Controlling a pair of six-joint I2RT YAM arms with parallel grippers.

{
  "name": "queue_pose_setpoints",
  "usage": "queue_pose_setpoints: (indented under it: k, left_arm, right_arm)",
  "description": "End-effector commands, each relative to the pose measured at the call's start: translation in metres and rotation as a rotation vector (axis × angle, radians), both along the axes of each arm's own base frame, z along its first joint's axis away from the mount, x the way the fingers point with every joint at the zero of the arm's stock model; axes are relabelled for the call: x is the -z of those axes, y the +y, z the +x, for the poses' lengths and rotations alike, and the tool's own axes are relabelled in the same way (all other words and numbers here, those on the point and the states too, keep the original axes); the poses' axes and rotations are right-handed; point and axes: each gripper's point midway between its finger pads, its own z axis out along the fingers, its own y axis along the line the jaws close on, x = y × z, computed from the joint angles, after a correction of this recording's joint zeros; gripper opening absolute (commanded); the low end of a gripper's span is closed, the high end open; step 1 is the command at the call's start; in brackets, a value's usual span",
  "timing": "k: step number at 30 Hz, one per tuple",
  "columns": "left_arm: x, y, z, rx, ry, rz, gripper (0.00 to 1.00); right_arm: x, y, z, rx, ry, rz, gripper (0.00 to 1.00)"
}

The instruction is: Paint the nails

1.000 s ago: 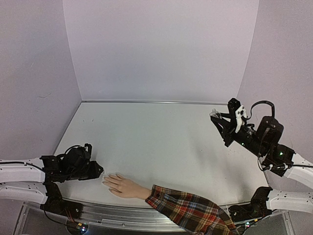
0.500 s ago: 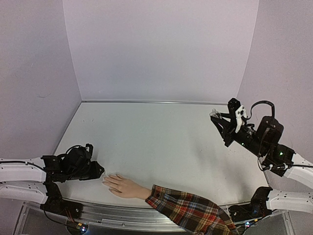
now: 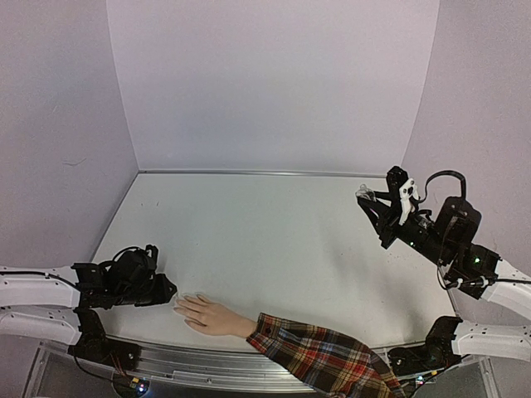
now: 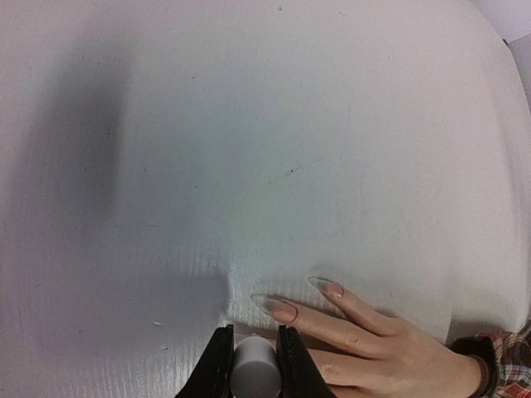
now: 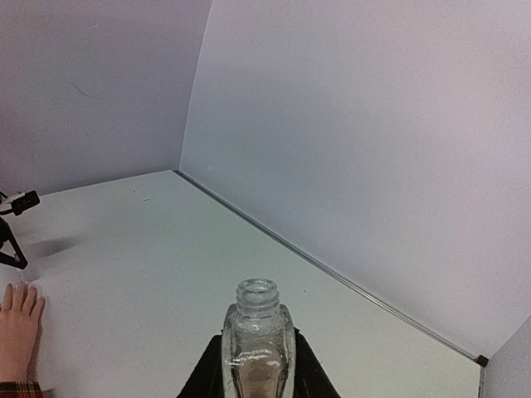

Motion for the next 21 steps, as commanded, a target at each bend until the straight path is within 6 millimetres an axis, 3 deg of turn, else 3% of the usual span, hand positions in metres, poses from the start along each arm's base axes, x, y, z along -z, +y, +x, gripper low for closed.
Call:
queue_pose_setpoints:
  k: [1, 21]
  left_arm:
    - [-0.0105, -0.0017, 0.0063, -0.019, -0.03, -0.006, 0.0]
    - [-0.0049, 0.0038, 0.0068, -0.046, -0.011, 0.03, 0.0]
  right_arm:
    - [-0.0179, -0.0013, -0.0013, -0.003, -0.043, 0.054, 0.0]
    - [-0.0183, -0.0011, -0.0015, -0.005, -0.043, 0.055, 0.0]
